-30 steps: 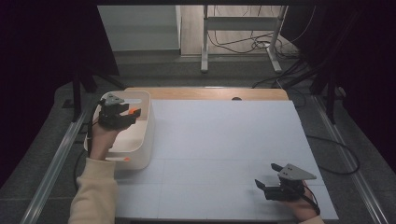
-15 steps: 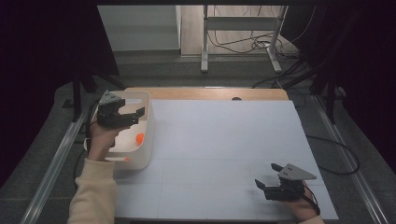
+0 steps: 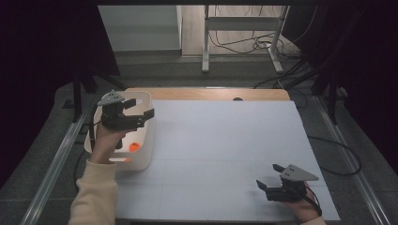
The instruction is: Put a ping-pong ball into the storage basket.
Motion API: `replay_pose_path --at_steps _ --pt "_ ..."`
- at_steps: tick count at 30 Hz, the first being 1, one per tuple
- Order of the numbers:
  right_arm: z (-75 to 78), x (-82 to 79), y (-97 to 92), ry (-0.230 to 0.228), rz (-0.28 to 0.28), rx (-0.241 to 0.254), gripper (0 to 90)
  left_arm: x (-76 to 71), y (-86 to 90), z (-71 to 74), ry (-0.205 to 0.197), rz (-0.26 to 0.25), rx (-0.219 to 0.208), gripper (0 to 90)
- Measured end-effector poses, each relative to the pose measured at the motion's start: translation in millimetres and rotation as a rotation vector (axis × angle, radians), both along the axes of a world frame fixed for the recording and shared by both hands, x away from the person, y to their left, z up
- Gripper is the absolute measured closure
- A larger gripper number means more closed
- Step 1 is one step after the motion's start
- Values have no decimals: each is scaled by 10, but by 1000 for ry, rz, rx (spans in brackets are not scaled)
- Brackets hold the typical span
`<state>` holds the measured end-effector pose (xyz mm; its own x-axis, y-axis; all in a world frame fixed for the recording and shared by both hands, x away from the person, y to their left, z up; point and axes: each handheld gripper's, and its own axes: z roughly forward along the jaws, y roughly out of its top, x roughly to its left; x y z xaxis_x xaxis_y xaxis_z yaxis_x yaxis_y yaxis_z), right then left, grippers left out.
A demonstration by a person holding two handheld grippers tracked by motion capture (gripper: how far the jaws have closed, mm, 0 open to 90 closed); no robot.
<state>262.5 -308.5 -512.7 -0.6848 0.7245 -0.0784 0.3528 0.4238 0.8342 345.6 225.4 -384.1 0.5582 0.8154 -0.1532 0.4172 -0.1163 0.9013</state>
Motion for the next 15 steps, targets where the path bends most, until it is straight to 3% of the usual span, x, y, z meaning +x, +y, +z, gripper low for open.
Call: replay_pose_path --at_steps 15 --pt "4 5 -6 -1 -9 1 129 -180 -489 -30 20 -175 52 101"
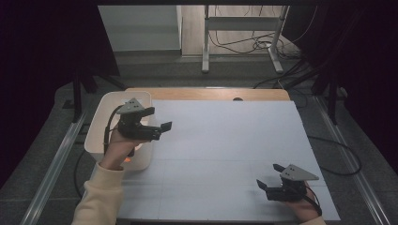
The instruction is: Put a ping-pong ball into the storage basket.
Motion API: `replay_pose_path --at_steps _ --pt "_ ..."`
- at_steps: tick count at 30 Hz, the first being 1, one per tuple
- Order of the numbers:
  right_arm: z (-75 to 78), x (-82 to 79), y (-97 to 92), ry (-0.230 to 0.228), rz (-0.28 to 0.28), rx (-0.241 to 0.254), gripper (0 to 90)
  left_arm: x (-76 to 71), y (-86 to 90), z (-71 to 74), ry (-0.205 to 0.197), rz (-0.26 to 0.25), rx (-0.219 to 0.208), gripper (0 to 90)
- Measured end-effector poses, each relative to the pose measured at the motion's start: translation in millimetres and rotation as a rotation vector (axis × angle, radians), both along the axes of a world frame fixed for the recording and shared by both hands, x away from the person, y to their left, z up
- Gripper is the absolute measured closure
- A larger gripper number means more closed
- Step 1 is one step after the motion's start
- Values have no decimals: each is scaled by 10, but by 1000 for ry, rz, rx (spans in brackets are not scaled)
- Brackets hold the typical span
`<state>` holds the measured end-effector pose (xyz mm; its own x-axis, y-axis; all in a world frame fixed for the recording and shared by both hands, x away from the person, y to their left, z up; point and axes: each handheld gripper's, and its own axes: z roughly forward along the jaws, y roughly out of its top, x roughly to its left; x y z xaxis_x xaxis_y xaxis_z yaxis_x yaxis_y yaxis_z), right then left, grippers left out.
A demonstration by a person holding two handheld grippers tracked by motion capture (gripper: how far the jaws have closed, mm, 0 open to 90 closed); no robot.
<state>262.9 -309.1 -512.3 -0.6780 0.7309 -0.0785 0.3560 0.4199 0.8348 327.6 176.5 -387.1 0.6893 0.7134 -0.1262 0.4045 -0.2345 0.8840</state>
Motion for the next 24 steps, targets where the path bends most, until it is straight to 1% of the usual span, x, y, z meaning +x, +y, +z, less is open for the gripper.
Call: replay_pose_path --at_steps 1,3,4,5,7,10,12,13,15,17,18,21,22,24 --pt "0 0 0 0 0 0 129 -22 -28 -7 0 -11 -3 101" --pt "-1 0 2 0 -1 -1 129 -87 -92 -44 -1 -35 -36 103" --pt "-2 -1 2 1 -3 -2 129 -119 -123 -67 4 -52 -42 107" --pt "-2 -2 3 1 -4 -2 129 -141 -149 -85 6 -62 -41 107" --pt "2 -6 2 2 -3 -2 129 -210 -237 -143 9 -83 -19 107" --pt "2 -8 4 0 -1 3 129 -260 -303 -179 1 -93 -16 108" --pt "2 -8 2 -2 -1 3 129 -311 -347 -216 -17 -95 -35 114" --pt "0 -7 -1 -3 -2 0 129 -340 -365 -242 -17 -97 -49 116" --pt "-1 -4 -5 -2 -1 -3 129 -388 -400 -297 -13 -106 -63 121" --pt "-4 -1 -5 -4 -1 -2 129 -448 -432 -364 -10 -110 -55 125" --pt "-2 -2 -5 -3 -1 -2 129 -478 -447 -397 -7 -112 -57 125" --pt "0 -5 0 -2 1 -2 129 -570 -435 -492 1 -135 -43 128" --pt "0 -6 4 -2 0 -6 129 -570 -435 -492 1 -135 -43 130" --pt "-2 -6 9 -3 -1 -7 129 -656 -395 -607 -3 -133 -34 132"
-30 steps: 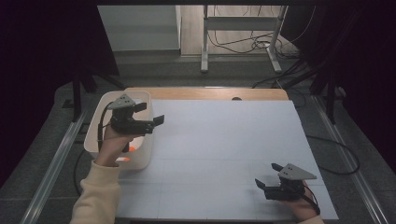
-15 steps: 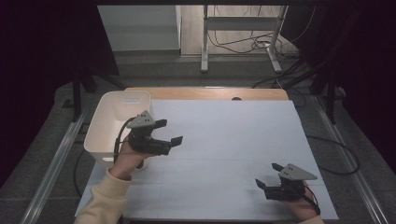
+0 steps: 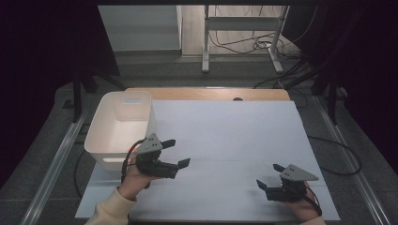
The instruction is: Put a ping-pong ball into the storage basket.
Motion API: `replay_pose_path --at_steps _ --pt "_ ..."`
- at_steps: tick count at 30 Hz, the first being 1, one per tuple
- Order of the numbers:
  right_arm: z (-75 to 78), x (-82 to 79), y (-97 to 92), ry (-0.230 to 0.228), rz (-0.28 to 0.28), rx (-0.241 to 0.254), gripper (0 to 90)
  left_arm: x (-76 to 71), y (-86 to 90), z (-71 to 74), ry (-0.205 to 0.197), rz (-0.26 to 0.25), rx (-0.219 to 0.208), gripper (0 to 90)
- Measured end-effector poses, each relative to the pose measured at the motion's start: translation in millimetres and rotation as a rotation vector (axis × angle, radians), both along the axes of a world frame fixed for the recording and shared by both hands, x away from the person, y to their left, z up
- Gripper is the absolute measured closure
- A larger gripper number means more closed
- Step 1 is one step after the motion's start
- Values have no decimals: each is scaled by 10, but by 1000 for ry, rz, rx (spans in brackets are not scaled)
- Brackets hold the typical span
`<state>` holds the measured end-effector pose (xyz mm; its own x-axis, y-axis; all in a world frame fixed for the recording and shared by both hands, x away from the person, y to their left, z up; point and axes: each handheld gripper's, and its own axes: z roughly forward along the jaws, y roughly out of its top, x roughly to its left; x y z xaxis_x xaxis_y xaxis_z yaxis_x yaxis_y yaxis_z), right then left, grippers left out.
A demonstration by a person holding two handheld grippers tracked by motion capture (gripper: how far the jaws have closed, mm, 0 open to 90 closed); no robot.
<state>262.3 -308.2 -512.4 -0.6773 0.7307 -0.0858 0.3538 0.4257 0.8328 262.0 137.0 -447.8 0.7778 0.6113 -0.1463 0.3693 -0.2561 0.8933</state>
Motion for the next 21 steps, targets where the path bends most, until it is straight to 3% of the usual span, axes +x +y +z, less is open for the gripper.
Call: replay_pose_path --at_steps 3,6,12,21 --pt "-4 2 2 1 0 -3 129 -55 38 -100 -3 13 11 137" --pt "-8 4 3 4 1 -2 129 -125 82 -249 -12 27 75 133" --pt "-13 9 5 7 0 -8 129 -174 182 -422 23 48 82 131" --pt "6 -15 11 -7 19 17 129 -242 379 -565 30 99 85 131"
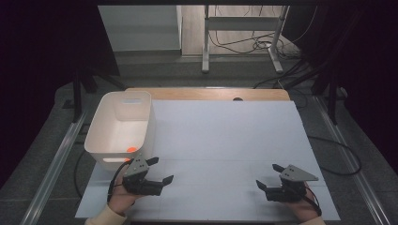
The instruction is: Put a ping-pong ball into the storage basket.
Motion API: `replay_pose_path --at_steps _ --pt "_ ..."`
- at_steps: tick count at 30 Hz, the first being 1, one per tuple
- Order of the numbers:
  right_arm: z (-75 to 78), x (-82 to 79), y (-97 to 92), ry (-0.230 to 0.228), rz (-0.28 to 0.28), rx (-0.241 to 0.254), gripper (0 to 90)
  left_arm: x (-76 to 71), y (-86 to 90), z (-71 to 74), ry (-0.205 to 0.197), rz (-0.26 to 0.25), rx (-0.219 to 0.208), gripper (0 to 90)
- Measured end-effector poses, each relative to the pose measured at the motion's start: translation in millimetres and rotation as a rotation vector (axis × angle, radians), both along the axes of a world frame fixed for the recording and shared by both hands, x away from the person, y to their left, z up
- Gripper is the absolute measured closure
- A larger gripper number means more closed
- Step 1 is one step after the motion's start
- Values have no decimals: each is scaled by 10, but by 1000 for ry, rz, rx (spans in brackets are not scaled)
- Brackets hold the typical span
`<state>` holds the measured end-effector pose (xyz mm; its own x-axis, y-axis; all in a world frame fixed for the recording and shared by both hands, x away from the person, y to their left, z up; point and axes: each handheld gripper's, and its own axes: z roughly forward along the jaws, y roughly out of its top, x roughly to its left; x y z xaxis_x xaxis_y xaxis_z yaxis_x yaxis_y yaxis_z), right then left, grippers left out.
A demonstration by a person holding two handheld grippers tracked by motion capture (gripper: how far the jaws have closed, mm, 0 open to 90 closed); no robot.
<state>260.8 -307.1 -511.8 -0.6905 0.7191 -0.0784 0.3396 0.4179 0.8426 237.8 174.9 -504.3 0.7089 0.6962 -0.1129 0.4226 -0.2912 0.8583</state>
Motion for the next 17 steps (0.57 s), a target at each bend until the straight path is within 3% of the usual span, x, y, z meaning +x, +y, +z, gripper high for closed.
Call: replay_pose_path --at_steps 4,17 --pt "8 -19 31 -1 30 8 128 -13 38 -24 1 10 5 132" --pt "2 -10 20 11 20 2 128 -28 35 -53 0 8 30 133"
